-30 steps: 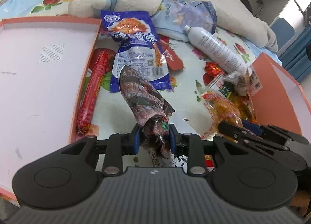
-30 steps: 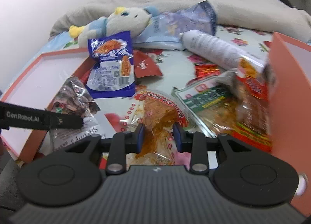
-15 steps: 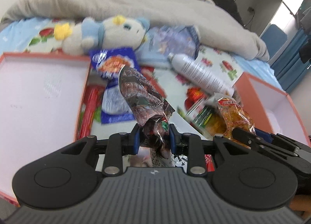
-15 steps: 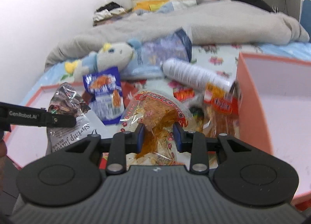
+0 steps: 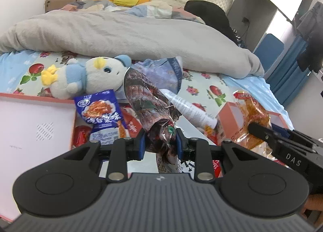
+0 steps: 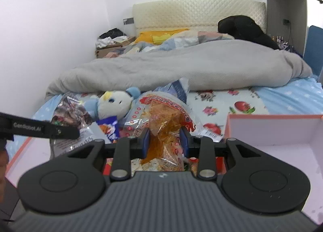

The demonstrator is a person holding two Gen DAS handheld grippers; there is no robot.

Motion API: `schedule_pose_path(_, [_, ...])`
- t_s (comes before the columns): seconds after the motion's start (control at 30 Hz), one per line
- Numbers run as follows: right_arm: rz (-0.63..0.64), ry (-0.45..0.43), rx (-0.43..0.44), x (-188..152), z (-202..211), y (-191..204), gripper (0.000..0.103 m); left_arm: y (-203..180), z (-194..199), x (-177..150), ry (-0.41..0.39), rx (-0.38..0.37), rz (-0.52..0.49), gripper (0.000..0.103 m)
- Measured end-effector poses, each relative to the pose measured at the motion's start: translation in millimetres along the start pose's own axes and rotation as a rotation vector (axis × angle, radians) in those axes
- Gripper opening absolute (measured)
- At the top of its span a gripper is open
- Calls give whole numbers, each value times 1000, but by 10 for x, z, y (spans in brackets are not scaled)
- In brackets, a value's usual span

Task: Organize snacks
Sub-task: 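Lift both held bags and carry them over the orange box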

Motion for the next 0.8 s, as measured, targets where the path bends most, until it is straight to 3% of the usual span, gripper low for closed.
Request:
schedule_pose_path(0.43, [35,-105,-94,458,472,-375,34,-645,203,492,-93,-94,-19,33])
schedule_pose_path(0.8, [-46,-100,-266,386,780,-1171,34,-1730,-84,537,-50,-222,-94,33])
Point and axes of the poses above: each gripper's, at about its wrist camera, not at the fingertips, and z roughly against the way its jaws point, y to its left, x to its top, the point moved 6 cm from there along -z, roughly the way its jaws point, and after that the axes turned 11 degrees about x, right-handed, at the moved point
